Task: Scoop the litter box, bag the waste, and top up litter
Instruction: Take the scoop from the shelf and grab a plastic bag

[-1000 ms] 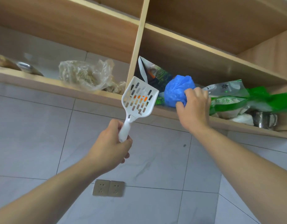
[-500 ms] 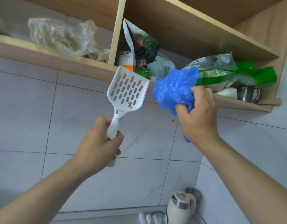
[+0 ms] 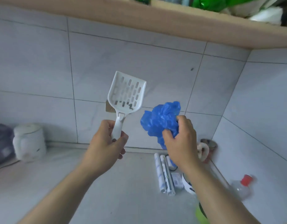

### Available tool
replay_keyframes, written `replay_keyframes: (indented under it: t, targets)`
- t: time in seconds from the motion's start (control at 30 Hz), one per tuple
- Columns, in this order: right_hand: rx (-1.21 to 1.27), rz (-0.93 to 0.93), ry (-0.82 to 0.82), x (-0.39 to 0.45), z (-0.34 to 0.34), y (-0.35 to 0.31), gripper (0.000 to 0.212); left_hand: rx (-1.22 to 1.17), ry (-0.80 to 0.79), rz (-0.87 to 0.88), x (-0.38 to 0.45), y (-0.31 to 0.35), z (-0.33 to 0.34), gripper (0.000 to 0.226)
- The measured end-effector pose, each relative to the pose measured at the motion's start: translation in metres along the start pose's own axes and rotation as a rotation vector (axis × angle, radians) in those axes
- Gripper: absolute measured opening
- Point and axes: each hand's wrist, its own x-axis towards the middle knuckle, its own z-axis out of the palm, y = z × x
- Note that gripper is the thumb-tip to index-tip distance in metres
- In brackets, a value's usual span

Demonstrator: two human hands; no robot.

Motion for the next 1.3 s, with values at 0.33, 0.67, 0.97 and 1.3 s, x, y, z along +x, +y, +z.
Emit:
replay_keyframes:
  t: [0.33,0.67,0.97,1.3]
  targets:
    - [0.345,0.307,-0.353,-0.131,0.011,0.034,0.023,0.036,0.177,-0.378,-0.131,-0.081,0.036,0.026]
    - [0.391,0.292,-0.669,-0.222,0.043,-0.022,0.023,0.018,0.327,-0.508,-0.233,-0.105,-0.022,0.038]
    - [0.412,0.207,-0.905,-0.300,0.097,-0.121,0.017,-0.051,0.477,-0.544,-0.307,-0.127,-0.119,0.032]
    - [0.443,0.001,-1.229,-0.371,0.145,-0.197,0.019,-0.087,0.776,-0.616,-0.393,-0.147,-0.192,0.025]
